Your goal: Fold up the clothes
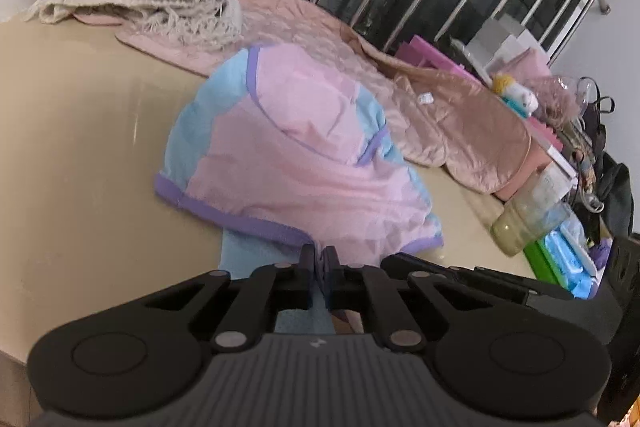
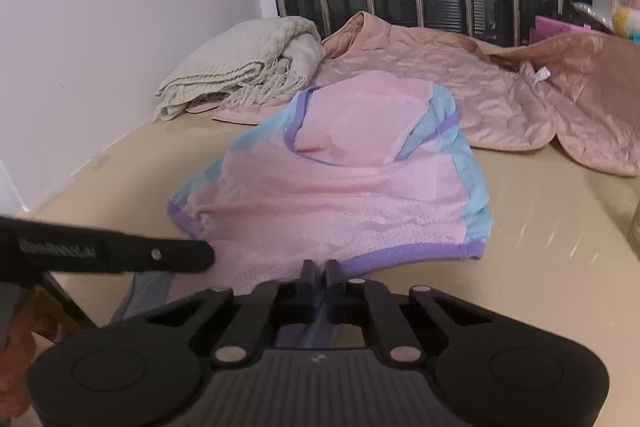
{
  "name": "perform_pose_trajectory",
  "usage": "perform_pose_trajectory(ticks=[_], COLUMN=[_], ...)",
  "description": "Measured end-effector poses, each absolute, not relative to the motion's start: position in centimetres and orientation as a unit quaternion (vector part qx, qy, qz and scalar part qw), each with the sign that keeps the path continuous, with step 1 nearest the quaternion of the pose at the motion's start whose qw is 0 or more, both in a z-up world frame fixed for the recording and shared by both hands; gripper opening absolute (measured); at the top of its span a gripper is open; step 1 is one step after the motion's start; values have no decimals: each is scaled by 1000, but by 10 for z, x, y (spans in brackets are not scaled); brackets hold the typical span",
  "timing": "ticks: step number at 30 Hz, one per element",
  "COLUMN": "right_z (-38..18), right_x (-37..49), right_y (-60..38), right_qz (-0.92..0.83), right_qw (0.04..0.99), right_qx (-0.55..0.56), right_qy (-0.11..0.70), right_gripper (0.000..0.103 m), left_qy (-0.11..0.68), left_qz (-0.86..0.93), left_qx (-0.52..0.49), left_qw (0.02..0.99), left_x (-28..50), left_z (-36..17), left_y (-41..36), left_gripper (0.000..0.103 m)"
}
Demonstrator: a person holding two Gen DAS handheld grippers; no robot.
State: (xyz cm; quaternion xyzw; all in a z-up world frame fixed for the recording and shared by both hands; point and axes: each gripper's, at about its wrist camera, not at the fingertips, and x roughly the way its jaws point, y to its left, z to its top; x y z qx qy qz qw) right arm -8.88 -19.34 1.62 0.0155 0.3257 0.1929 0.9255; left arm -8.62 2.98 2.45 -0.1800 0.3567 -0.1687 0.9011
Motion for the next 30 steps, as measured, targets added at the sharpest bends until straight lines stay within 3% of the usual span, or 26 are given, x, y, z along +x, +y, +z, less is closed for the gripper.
perform_pose_trajectory(ticks=[14,17,18,19,24,25,26,30], right_z=[37,39,37,33,16,15,16,32], right_x=[-64,-68,-73,-78,-93,-93,-92,-97], right_y=[-206,-203,-201,-199,-182,-178,-175,-174], right_qz=[186,210,221,232,259,256,251,256], right_qw=[933,919,913,906,889,892,895,908], right_qx=[60,64,68,73,86,79,72,64], right_qy=[303,327,336,347,369,365,362,326], right_gripper=[2,20,36,39,35,18,7,4], left_qy=[347,351,353,356,358,356,351,332], left_qz=[-162,-153,-152,-153,-153,-151,-151,-150], left_qx=[-254,-270,-279,-285,-297,-296,-296,-305], left_qw=[888,883,880,877,872,873,875,880], left_x=[-60,-57,-56,-55,-57,-58,-60,-69], left_z=[33,27,23,20,16,18,21,31], left_y=[54,57,60,61,63,63,64,70], left_gripper=[4,4,4,4,4,4,4,4])
